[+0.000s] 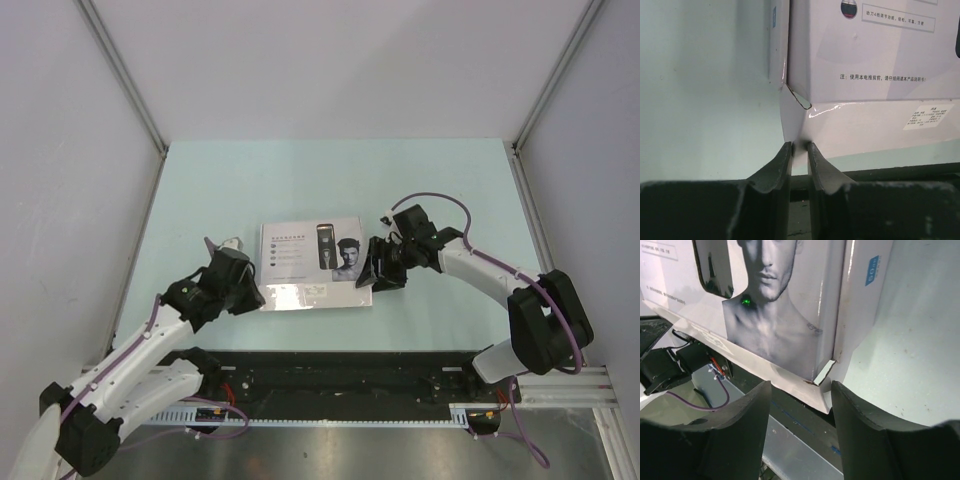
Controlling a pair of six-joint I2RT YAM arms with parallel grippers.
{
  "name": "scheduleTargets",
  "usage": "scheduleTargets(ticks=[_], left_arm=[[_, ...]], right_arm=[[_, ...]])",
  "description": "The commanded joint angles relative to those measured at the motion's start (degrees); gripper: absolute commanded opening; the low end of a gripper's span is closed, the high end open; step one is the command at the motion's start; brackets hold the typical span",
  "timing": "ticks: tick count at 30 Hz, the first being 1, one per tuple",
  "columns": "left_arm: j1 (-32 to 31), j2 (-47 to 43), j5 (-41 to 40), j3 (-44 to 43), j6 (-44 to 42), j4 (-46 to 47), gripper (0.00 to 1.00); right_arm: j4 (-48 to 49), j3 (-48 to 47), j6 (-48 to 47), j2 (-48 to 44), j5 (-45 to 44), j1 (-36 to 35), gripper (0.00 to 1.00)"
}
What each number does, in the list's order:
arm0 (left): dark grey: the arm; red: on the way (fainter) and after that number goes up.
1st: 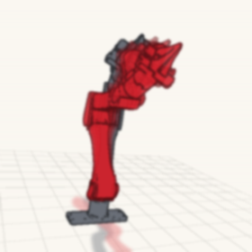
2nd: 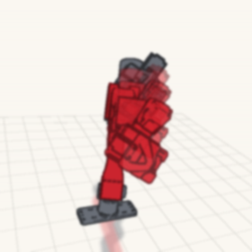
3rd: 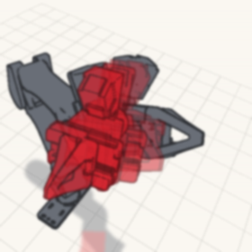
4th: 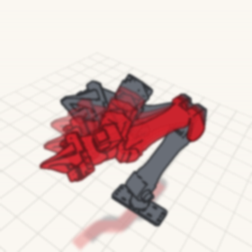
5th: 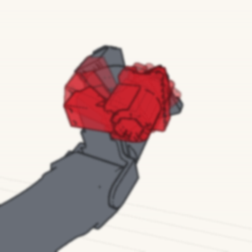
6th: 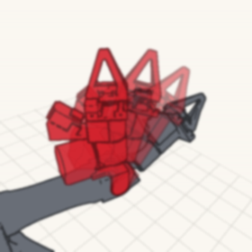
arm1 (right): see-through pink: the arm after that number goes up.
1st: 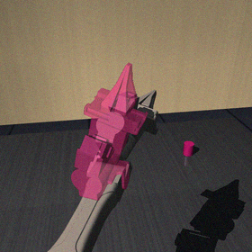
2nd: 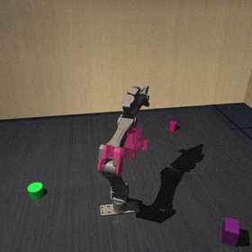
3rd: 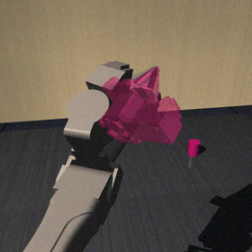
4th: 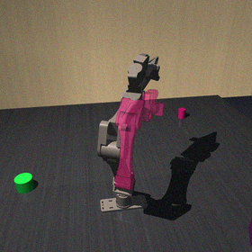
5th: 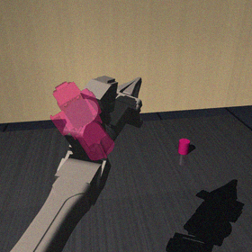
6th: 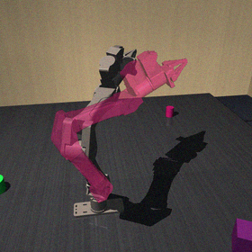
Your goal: Sort the hair-cutting tools
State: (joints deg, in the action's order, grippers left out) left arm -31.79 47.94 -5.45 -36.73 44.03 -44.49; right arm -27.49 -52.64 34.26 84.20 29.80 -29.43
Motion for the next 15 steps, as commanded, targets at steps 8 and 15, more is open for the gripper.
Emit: scheduleTargets(ticks=[8, 15], left_arm=[[-3.01, 3.91, -5.62, 2.72, 3.96, -1.13, 0.15], [-3.54, 6.11, -6.24, 2.89, 4.49, -1.21, 0.1]], right_arm=[[-0.9, -1.94, -2.36, 1.23, -4.14, -0.28, 0.52], [-0.38, -1.85, -2.71, 1.66, -4.14, -0.54, 0.52]])
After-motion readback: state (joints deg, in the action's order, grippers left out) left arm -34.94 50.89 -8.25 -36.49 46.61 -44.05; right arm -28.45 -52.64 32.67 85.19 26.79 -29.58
